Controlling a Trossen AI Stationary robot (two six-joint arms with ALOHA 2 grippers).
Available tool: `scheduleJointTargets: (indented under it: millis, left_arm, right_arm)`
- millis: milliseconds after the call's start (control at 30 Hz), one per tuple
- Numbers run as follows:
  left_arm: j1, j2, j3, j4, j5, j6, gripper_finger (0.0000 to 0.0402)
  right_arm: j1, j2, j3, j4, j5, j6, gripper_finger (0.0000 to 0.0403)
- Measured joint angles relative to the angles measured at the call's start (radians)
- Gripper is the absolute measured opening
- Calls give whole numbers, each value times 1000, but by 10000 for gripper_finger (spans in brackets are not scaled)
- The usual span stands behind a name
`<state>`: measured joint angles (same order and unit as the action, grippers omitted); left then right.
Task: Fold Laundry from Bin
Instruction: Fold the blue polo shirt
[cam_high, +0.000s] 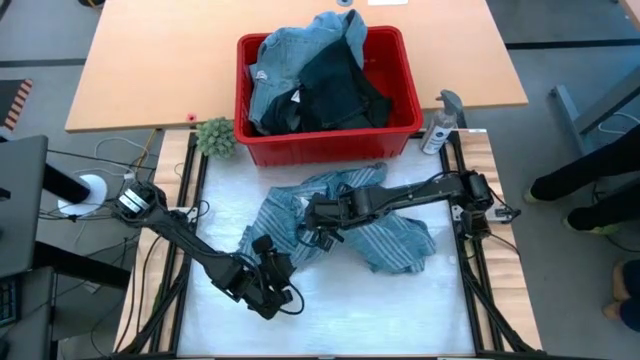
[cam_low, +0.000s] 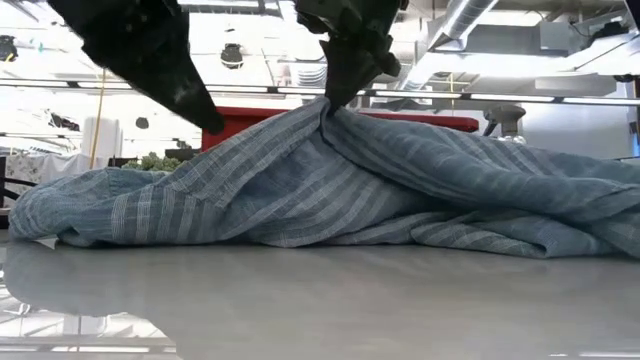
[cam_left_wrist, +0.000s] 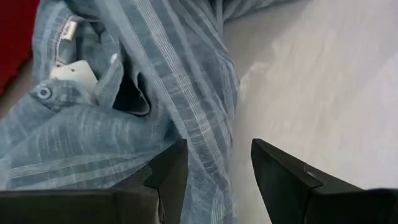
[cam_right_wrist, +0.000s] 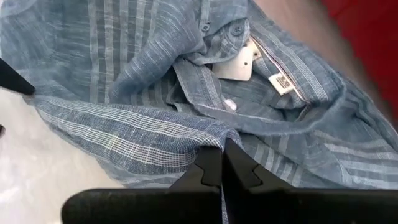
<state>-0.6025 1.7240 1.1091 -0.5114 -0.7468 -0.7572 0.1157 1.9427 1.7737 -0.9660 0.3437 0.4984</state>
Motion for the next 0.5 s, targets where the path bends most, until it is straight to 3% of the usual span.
scheduleJointTargets:
  millis: [100,300,500]
  left_arm:
    - [-7,52,1,54,2,8,167]
    - [3,118,54,50,-102,-3,167]
    - [31,221,113,24,-99,57,167]
  right_arm:
    - [-9,0,0,13,-9,-10,19]
    - [-21,0,0,14,-31,-37,19]
    - [-25,0,0,17,-32,-63,19]
